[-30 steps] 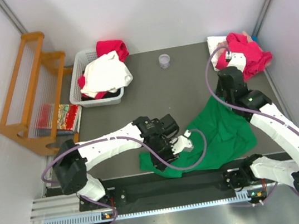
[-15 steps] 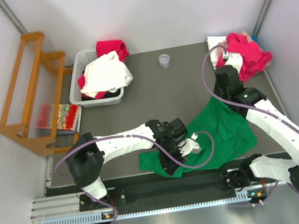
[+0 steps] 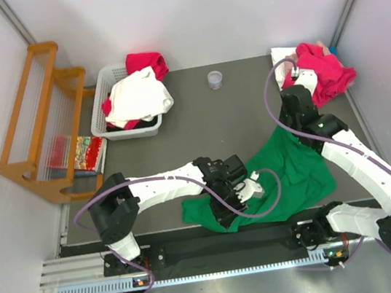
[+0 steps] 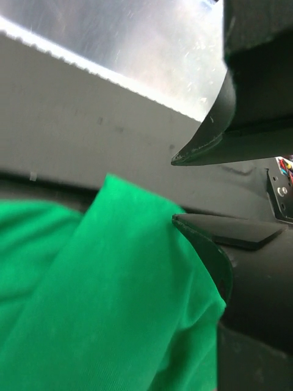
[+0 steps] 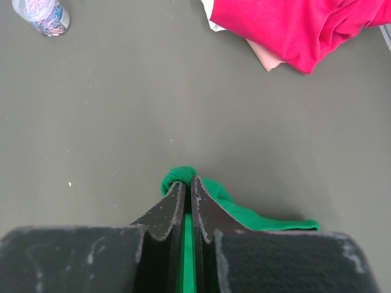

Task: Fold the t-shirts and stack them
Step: Flatten the tshirt out

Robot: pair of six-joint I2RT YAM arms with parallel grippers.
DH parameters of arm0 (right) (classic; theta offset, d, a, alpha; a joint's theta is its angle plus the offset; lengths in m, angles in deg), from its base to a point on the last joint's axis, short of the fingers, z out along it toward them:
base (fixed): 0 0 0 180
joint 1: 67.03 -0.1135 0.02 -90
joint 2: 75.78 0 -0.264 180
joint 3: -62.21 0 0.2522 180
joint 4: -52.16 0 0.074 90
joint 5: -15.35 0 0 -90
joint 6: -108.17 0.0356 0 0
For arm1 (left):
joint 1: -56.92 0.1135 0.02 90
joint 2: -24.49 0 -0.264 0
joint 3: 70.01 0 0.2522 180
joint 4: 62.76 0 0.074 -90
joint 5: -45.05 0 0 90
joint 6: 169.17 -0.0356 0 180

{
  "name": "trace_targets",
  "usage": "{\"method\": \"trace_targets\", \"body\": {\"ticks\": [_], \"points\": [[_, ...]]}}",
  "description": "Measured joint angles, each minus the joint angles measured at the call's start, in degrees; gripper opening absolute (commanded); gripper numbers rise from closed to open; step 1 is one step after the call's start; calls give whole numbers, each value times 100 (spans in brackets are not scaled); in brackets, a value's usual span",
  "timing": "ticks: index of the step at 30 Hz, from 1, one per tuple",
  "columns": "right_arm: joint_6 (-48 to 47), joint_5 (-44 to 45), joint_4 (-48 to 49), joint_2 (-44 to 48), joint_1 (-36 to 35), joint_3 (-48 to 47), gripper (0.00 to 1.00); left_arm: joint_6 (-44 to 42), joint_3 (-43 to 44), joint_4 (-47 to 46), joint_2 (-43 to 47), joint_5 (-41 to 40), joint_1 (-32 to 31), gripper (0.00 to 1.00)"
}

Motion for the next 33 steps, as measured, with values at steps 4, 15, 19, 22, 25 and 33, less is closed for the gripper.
{"method": "trace_targets", "body": {"ticks": [4, 15, 19, 22, 25, 33], "points": [[-4, -2, 0, 83, 2, 0, 0, 116, 120, -39, -415, -291, -2, 50], [-66, -35, -2, 249, 66, 0, 0, 352, 730, 446, -1342, -625, -9, 9], [-74, -72, -2, 293, 107, 4, 0, 343, 839, 435, -1475, -761, 33, 0], [-107, -125, -2, 339, 151, 11, 0, 339, 876, 452, -1475, -752, 177, 0], [-111, -173, 0, 382, 219, 17, 0, 339, 962, 450, -1473, -737, 601, 0], [-111, -306, 4, 411, 297, 17, 0, 179, 1727, 448, -1392, -807, 2940, 0]]}}
